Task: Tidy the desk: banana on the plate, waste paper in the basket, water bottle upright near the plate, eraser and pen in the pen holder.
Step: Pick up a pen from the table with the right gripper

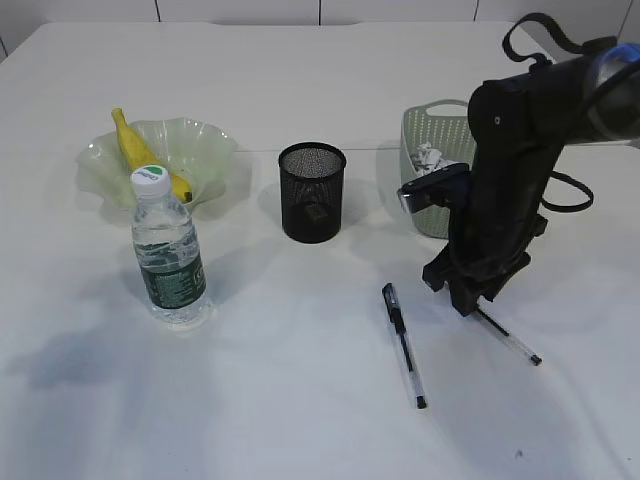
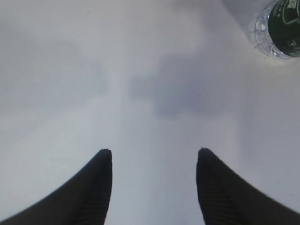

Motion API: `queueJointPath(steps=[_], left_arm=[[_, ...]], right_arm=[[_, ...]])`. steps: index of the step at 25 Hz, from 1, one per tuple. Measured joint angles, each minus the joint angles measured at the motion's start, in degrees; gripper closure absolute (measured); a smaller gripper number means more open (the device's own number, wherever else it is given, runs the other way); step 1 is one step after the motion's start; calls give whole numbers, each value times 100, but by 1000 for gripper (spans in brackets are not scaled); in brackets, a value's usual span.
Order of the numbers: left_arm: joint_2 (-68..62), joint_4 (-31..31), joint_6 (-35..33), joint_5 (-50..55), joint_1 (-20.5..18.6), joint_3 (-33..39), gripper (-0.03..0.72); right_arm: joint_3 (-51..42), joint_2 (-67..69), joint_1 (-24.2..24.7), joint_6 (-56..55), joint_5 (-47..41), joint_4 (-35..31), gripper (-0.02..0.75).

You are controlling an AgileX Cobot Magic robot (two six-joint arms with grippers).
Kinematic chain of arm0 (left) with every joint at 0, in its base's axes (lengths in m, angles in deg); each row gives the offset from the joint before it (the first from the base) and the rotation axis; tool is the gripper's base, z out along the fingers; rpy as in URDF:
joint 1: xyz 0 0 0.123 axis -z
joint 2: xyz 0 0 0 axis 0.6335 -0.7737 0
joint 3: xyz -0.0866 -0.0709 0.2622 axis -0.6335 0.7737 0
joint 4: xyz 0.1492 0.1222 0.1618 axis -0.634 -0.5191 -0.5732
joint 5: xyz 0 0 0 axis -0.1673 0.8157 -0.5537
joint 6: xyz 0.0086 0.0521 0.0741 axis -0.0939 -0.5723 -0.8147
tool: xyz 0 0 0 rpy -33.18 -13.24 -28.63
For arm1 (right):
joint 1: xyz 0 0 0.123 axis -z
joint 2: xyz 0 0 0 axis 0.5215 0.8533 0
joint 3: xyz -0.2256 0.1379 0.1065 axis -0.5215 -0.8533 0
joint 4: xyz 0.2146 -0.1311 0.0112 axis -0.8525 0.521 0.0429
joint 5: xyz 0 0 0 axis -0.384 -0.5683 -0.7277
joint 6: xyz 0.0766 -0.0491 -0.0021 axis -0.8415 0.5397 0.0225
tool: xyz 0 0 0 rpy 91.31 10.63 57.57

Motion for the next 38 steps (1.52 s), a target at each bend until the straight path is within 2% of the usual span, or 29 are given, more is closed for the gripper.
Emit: queueJointPath(steps=[13, 31, 38], left_arm=[[0, -101, 0, 4, 0, 0, 287], [0, -104, 0, 4, 0, 0, 288], [0, -104, 0, 4, 0, 0, 288]], right_arm=[[0, 120, 0, 14, 433, 0, 432], [0, 316, 0, 14, 456, -23, 433], [0, 339, 0, 14, 456, -45, 510]])
